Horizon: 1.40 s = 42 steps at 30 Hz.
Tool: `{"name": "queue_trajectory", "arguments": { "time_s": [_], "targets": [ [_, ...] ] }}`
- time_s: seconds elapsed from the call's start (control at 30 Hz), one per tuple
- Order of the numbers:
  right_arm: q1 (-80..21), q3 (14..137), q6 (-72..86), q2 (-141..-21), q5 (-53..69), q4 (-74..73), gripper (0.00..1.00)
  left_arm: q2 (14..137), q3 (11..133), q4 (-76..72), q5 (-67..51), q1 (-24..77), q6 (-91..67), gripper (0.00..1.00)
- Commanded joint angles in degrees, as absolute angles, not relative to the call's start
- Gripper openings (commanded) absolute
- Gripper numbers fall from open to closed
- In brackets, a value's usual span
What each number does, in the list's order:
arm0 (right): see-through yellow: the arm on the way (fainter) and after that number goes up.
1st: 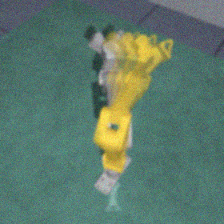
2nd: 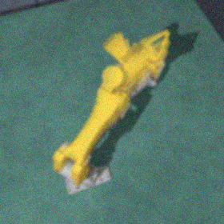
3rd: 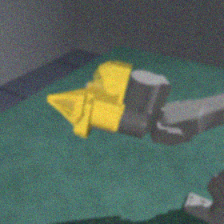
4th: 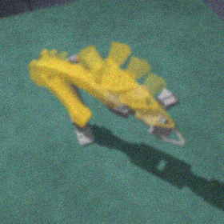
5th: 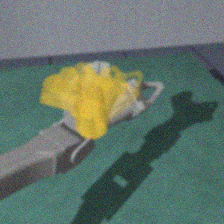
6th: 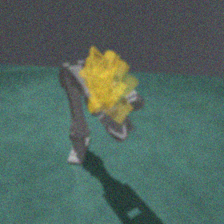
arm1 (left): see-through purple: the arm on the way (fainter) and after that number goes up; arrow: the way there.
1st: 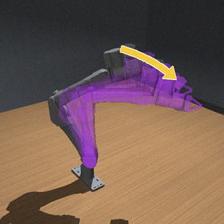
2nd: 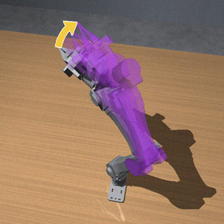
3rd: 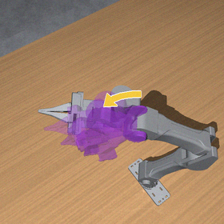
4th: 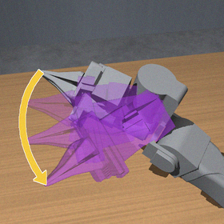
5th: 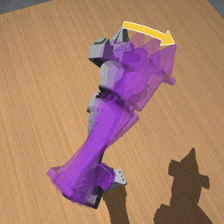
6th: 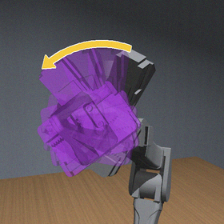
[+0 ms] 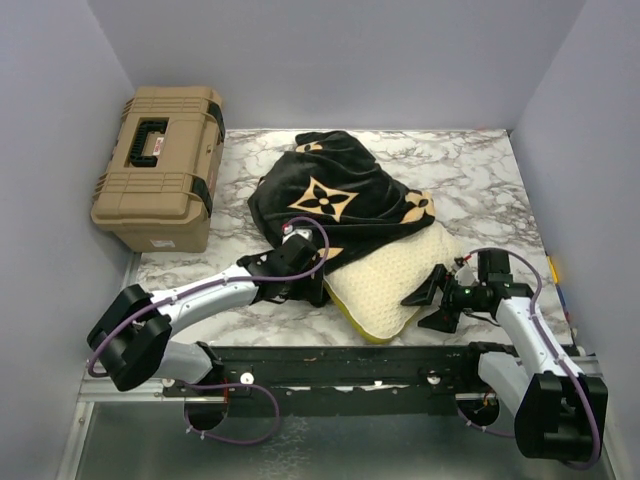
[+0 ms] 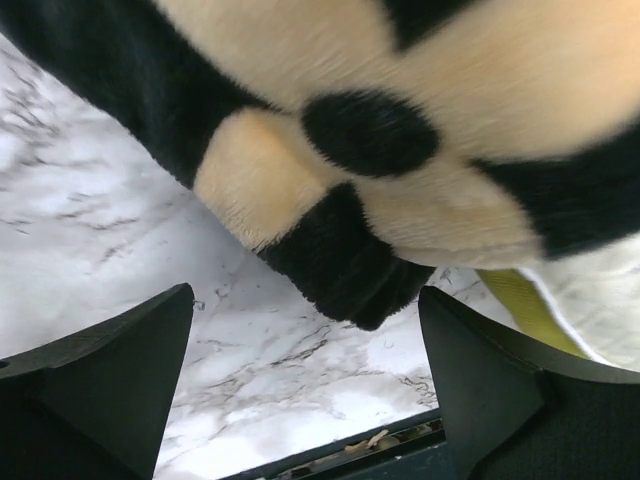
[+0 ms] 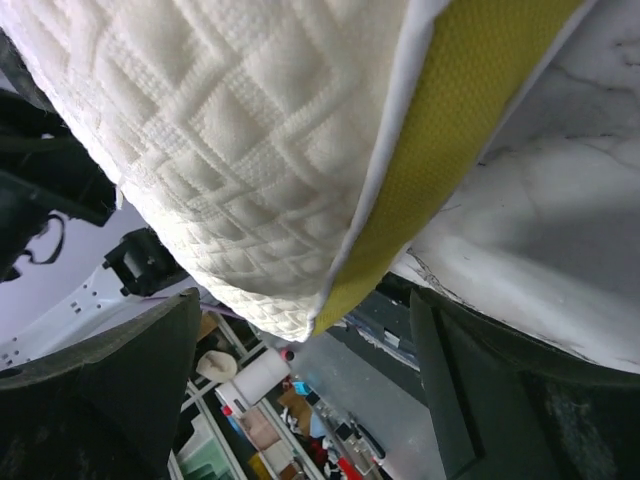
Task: Put the pillow into the pillowcase
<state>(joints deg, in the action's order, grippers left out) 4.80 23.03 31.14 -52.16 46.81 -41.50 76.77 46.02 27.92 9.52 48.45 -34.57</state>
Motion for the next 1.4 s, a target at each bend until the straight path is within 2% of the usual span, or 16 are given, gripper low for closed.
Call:
{"name": "queue_trajectory", "arguments": {
  "time_s": [0.0, 0.07, 0.13, 0.27, 0.3, 0.33, 0.37, 0.4, 0.43, 0.5, 0.53, 0.7, 0.93, 1.13, 1.37],
  "targets": [
    [4.5, 21.2, 32.9, -53.8, 50.0, -36.6, 0.89, 75.5, 38.2, 9.8, -1.7, 45.5, -43.2, 0.94],
    [4.5, 19.5, 33.7, -56.3, 50.4, -32.6, 0.89, 76.4, 35.6, 2.6, -4.2, 44.1, -44.6, 0.89],
    [4.4, 18.2, 35.4, -59.2, 51.2, -27.6, 0.89, 77.6, 33.6, -5.0, -6.6, 43.8, -46.4, 0.76],
    [4.2, 16.6, 42.0, -62.4, 52.6, -13.8, 0.81, 79.1, 29.9, -16.0, -12.0, 43.8, -50.9, 0.4],
    [4.2, 16.3, 43.6, -62.6, 52.8, -10.2, 0.77, 78.9, 29.4, -16.3, -12.8, 43.8, -51.2, 0.28],
    [4.2, 15.9, 45.4, -62.5, 52.5, -6.7, 0.7, 78.4, 28.7, -16.3, -13.2, 43.8, -51.5, 0.17],
    [4.2, 15.2, 47.7, -62.6, 52.8, -2.1, 0.58, 77.6, 27.9, -16.3, -13.2, 43.8, -51.9, 0.06],
    [4.1, 14.2, 50.9, -63.1, 53.7, 3.9, 0.46, 76.2, 27.1, -16.4, -13.2, 43.8, -52.5, 0.0],
    [4.1, 13.1, 54.7, -63.6, 54.8, 10.3, 0.3, 74.9, 26.4, -16.4, -13.4, 43.8, -52.9, 0.0],
    [3.8, 11.0, 61.7, -64.6, 56.2, 22.1, 0.07, 72.2, 25.9, -15.9, -14.6, 43.8, -53.8, 0.0],
    [3.7, 10.9, 63.7, -64.5, 56.0, 26.0, 0.01, 70.9, 26.2, -15.3, -15.5, 43.9, -54.0, 0.0],
    [3.3, 15.2, 67.2, -61.7, 53.0, 27.8, 0.0, 65.9, 31.0, -6.6, -18.4, 46.2, -51.3, 0.0],
    [-1.7, 17.1, 74.0, -59.2, 47.8, 33.9, 0.0, 65.8, 41.8, 10.4, -17.3, 58.3, -39.1, 0.0],
    [-7.7, 16.8, 73.1, -60.1, 41.4, 35.2, 0.0, 65.5, 42.8, 12.3, -18.3, 67.0, -39.5, 0.0],
    [-17.1, 19.9, 68.2, -69.0, 37.3, 35.0, 0.0, 67.7, 47.8, 13.7, -16.2, 76.3, -41.1, 0.0]
  ]
}}
